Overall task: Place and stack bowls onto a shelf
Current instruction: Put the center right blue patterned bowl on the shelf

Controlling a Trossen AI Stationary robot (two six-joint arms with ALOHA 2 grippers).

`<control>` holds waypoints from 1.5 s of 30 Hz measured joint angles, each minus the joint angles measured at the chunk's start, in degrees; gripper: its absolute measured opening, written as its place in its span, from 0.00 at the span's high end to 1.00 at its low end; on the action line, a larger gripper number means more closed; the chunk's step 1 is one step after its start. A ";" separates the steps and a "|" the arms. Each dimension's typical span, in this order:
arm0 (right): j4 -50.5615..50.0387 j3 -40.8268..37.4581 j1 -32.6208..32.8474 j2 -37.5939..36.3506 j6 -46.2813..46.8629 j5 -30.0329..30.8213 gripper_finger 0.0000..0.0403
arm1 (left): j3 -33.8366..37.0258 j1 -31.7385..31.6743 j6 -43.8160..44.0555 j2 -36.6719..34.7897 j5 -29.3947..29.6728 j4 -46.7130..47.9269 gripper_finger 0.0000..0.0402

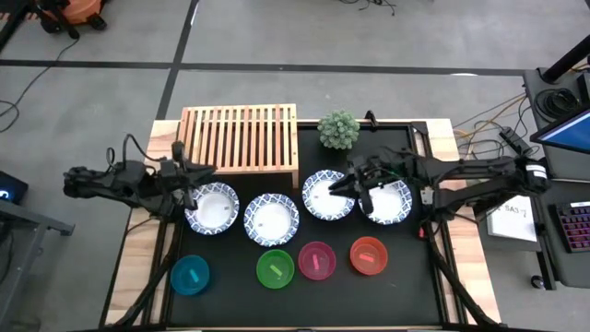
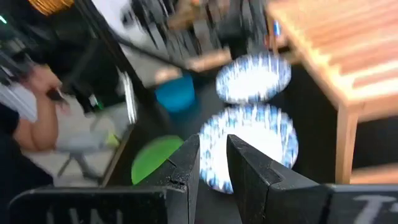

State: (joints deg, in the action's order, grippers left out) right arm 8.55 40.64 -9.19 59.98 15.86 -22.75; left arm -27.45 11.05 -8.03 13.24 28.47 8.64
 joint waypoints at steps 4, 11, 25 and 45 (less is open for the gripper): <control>-14.32 7.09 3.03 4.77 -0.02 4.67 0.83 | -1.90 -0.02 -2.45 -0.05 1.85 0.36 1.00; -37.89 19.17 3.64 14.52 -2.22 7.92 0.83 | -5.74 -0.01 -0.47 -0.38 2.21 7.76 1.00; -49.61 39.94 3.20 34.24 -13.18 7.85 0.83 | -5.52 0.00 2.68 -0.60 2.16 8.77 1.00; -50.26 42.84 3.92 42.24 -2.61 8.24 0.83 | -5.44 -0.01 2.76 -0.58 2.05 9.45 1.00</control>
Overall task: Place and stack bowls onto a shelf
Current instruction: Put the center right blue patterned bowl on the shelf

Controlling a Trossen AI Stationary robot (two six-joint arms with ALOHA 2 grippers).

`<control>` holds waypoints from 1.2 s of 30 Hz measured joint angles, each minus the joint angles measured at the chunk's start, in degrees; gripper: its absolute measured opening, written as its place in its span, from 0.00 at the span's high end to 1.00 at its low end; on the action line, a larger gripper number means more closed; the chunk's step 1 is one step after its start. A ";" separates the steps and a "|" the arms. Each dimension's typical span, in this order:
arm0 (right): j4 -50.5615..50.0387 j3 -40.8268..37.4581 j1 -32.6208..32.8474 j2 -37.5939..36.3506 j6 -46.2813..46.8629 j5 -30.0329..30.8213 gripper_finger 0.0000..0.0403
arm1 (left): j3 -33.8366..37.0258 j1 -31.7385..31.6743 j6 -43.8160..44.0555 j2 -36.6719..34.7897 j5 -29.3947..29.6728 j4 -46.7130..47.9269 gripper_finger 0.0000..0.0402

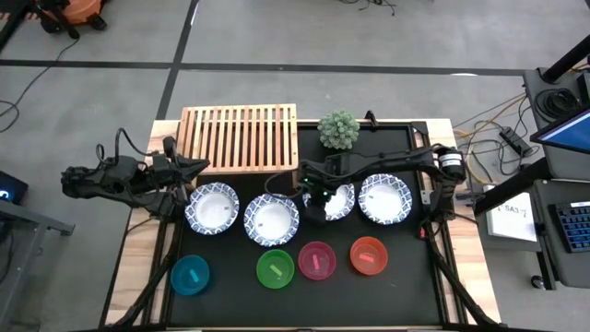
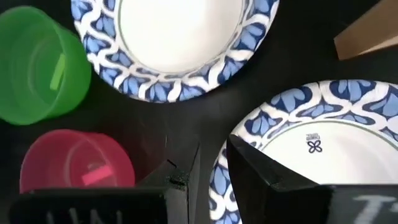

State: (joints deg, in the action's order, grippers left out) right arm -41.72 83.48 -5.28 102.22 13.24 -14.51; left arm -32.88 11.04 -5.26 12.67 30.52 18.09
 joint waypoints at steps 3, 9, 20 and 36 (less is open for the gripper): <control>0.53 0.69 0.00 -0.01 0.23 -0.05 0.82 | 0.00 -0.01 -0.02 0.00 0.00 0.00 1.00; 0.26 1.26 0.02 -0.65 0.80 -0.47 0.69 | 0.00 0.00 -0.02 0.00 -0.02 -0.01 1.00; -6.96 -0.13 5.78 0.56 -2.76 11.05 0.58 | 0.30 -0.01 -0.02 0.00 -0.02 0.06 1.00; -7.16 -0.28 7.42 6.99 0.16 16.46 0.68 | 0.44 0.01 -0.18 0.00 0.07 0.03 1.00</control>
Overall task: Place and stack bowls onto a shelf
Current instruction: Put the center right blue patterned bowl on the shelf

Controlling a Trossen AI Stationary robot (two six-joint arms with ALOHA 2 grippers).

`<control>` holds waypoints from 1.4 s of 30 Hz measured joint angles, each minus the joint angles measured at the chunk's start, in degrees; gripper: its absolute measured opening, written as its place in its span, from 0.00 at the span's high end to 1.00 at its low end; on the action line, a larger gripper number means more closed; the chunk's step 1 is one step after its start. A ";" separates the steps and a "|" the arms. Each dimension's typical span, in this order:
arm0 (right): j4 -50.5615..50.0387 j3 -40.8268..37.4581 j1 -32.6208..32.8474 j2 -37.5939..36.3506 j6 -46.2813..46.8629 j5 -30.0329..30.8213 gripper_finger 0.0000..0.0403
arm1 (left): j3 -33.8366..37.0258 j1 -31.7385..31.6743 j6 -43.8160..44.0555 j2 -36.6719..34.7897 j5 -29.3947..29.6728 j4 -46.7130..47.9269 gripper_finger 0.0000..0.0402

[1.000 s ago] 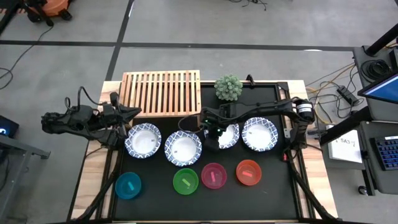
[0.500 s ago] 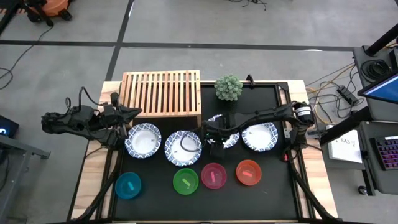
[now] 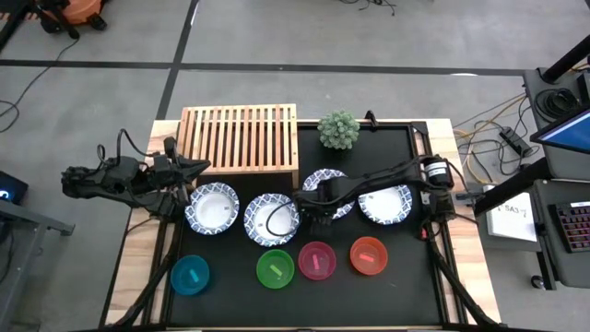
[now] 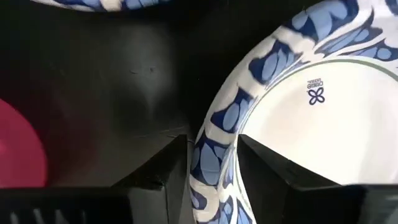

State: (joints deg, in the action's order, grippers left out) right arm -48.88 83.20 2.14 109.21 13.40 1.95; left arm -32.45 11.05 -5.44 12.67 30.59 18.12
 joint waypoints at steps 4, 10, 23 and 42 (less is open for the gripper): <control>-0.02 -0.01 -0.03 0.42 0.55 -0.67 0.73 | 0.00 -0.01 -0.01 0.00 0.00 -0.01 1.00; -0.37 -0.01 -0.03 -0.86 1.87 -0.58 0.87 | 0.00 -0.02 -0.01 0.00 0.02 -0.01 1.00; -5.77 2.33 -0.07 -11.67 4.23 -5.06 0.97 | 0.00 -0.02 -0.01 0.00 0.04 -0.03 1.00; 18.72 9.39 -4.33 -24.04 -22.34 5.61 0.97 | 0.00 0.00 -0.01 0.00 0.07 -0.56 1.00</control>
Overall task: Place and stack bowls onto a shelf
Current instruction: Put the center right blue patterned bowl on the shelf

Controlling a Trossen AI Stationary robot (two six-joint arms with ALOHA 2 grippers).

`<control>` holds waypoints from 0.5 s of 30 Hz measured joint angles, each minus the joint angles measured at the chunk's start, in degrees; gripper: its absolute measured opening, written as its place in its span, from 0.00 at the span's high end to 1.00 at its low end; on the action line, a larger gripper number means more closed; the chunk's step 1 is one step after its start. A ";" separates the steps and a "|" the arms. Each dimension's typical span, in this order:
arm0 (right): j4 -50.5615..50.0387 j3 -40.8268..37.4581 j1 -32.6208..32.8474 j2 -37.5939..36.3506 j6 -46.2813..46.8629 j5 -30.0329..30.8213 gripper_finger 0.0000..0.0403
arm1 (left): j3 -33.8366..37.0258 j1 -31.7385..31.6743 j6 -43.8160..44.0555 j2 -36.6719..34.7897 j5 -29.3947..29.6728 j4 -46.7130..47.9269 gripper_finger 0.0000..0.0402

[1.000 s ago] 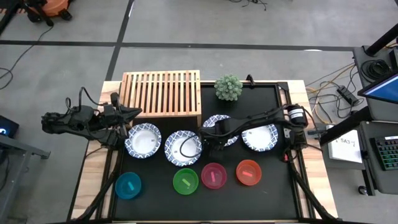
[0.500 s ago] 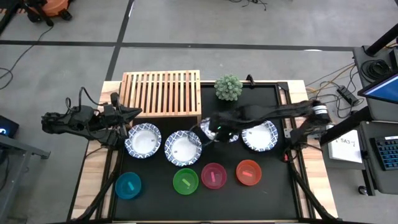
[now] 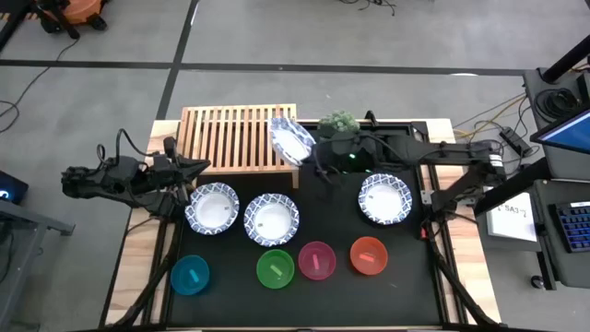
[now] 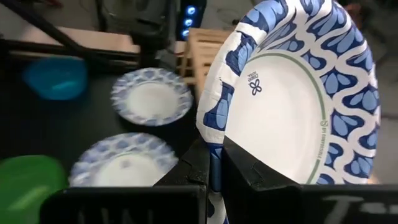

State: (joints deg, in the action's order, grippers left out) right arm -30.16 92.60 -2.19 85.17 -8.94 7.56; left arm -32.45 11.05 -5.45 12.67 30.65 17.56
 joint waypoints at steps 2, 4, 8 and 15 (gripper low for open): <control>3.51 -0.01 -1.70 2.29 -3.73 0.01 0.97 | 0.00 -0.02 0.00 0.00 0.00 0.00 1.00; 5.95 -0.09 -3.48 4.84 -6.07 -0.01 0.97 | 0.00 0.00 0.00 0.00 0.00 0.00 1.00; 9.82 -0.09 -6.65 9.25 -9.13 0.08 0.97 | 0.00 0.00 0.00 0.00 0.00 0.05 1.00; 13.95 -0.10 -9.18 13.98 -12.25 0.08 0.97 | 0.00 -0.01 0.00 0.00 0.00 0.10 1.00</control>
State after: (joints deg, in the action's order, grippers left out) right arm -16.21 92.50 -11.37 99.15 -21.19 7.64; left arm -32.45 11.04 -5.45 12.67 30.65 17.66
